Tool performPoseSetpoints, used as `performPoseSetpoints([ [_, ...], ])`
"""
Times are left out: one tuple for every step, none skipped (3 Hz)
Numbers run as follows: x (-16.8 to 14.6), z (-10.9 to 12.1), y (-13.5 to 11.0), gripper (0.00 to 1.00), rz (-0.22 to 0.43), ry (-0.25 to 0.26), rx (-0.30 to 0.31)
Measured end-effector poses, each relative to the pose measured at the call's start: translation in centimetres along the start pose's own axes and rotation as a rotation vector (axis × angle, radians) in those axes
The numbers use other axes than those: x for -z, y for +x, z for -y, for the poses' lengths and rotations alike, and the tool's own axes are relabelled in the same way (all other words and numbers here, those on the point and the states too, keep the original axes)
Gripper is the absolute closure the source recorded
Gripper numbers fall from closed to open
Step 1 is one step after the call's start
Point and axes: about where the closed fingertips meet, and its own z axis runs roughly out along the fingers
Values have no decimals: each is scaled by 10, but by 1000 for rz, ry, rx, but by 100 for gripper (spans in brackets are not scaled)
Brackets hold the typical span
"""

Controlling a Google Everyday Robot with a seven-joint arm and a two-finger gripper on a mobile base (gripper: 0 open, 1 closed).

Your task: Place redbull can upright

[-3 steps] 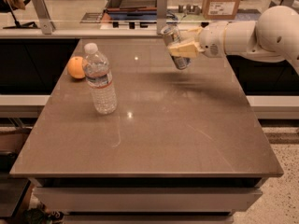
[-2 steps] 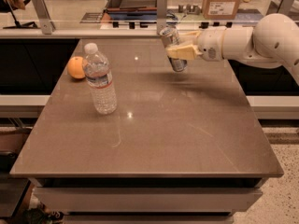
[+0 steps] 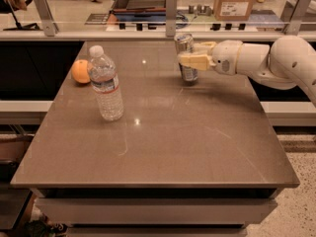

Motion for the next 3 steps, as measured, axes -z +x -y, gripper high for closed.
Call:
performPoseSetpoints([
  [3,7,9,100,53,10,-39],
  [4,13,19,100,79,15,-53],
  [3,13,19,82,79,14,-54],
])
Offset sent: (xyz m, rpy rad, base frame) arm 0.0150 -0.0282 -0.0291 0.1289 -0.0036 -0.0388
